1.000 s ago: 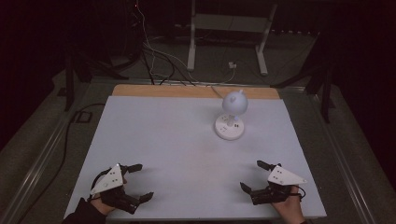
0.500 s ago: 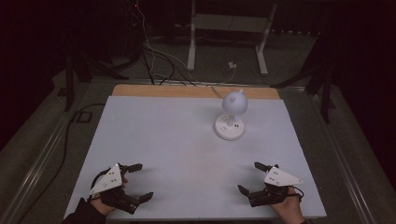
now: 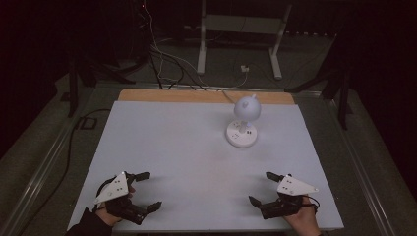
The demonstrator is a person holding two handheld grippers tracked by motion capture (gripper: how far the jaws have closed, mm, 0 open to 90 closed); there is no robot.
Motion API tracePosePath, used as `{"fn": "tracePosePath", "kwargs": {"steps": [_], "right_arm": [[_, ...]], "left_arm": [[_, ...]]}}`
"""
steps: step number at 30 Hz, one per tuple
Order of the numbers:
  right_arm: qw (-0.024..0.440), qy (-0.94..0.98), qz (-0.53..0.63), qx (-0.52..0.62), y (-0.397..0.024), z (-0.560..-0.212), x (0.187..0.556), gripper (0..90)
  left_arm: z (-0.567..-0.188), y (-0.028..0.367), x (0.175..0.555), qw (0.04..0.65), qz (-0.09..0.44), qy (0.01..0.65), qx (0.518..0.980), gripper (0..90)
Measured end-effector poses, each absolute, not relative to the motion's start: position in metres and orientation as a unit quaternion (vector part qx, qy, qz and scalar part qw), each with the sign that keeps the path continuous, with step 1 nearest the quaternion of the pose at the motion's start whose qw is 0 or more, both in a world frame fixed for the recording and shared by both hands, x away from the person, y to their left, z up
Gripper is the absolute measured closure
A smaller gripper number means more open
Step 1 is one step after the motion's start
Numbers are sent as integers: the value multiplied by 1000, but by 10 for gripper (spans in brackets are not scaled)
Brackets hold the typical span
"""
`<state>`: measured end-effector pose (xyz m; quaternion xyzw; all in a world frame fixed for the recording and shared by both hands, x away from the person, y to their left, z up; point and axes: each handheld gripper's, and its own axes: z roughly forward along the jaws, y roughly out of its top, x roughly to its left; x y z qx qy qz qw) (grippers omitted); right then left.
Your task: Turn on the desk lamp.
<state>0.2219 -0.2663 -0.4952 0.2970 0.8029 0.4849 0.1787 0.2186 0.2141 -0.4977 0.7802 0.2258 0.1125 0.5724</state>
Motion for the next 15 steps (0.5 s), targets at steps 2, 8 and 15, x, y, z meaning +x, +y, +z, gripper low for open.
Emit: {"fn": "tracePosePath", "kwargs": {"steps": [2,8,15], "right_arm": [[173,805,485,295,-265,-493,221,0],[162,810,486,285,-258,-487,219,0],[155,809,498,272,-251,-475,219,0]], "left_arm": [[-498,214,219,573,112,226,780,3],[-498,214,218,574,111,223,780,3],[-498,214,219,575,110,225,779,3]]}}
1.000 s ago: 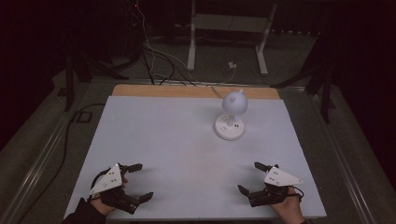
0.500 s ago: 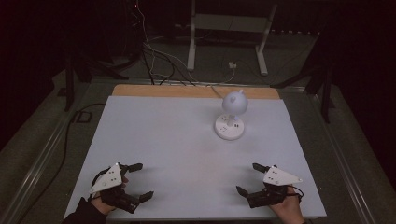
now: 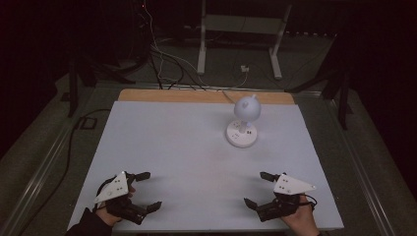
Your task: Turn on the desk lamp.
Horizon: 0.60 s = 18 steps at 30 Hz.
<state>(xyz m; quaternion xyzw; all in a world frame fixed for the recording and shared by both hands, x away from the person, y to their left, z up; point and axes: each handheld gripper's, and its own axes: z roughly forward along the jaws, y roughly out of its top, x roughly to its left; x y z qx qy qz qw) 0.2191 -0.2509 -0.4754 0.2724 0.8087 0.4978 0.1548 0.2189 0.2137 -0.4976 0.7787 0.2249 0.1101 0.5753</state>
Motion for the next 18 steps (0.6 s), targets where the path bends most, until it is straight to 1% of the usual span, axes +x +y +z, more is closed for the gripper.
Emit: {"fn": "tracePosePath", "kwargs": {"steps": [9,18], "right_arm": [[155,806,506,265,-246,-465,224,0],[166,801,512,264,-244,-453,232,0]], "left_arm": [[-497,214,218,577,110,225,777,3],[-496,215,218,581,110,225,775,3]]}}
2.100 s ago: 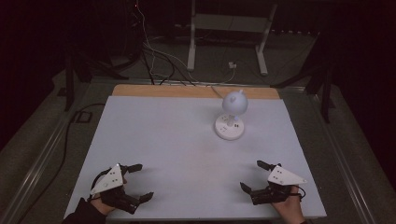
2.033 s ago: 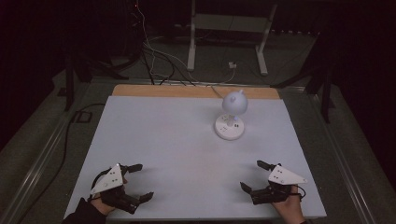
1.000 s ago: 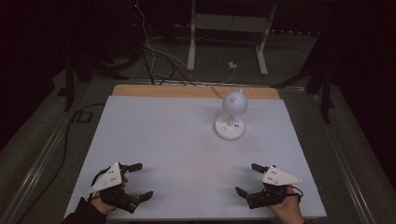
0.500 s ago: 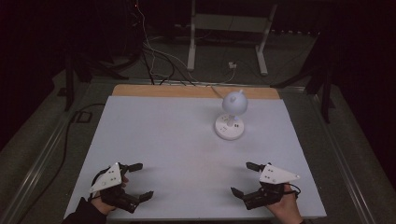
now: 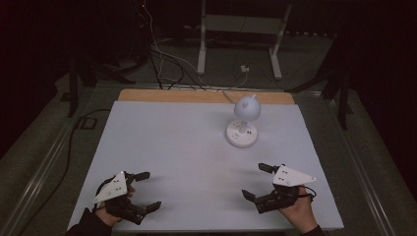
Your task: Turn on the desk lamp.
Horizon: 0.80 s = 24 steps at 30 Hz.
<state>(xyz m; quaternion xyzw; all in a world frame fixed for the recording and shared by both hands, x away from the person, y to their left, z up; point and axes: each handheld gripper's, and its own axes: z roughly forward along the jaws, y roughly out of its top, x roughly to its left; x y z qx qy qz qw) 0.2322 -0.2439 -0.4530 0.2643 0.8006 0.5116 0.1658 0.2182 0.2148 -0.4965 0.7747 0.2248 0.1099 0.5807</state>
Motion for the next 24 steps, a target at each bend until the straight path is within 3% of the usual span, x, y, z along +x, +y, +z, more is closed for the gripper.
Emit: {"fn": "tracePosePath", "kwargs": {"steps": [24], "right_arm": [[191,792,513,271,-245,-431,258,0]], "left_arm": [[-496,215,218,583,106,225,773,3]]}}
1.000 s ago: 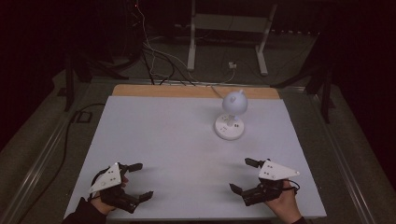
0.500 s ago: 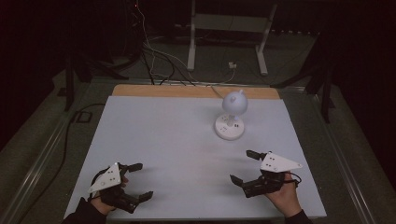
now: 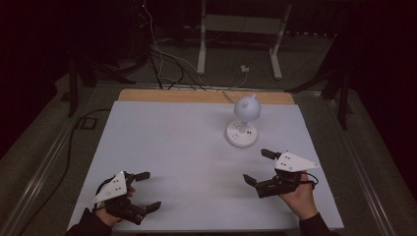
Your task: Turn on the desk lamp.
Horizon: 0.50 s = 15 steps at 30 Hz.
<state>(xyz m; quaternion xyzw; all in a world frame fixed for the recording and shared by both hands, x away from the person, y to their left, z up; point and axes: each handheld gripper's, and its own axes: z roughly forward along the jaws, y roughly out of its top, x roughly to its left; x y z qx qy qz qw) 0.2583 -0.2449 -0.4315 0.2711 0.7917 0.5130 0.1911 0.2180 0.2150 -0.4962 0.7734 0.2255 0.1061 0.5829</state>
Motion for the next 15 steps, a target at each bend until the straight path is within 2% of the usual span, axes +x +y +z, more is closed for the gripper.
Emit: {"fn": "tracePosePath", "kwargs": {"steps": [15], "right_arm": [[207,780,511,296,-245,-424,286,0]], "left_arm": [[-496,216,218,584,104,225,773,3]]}}
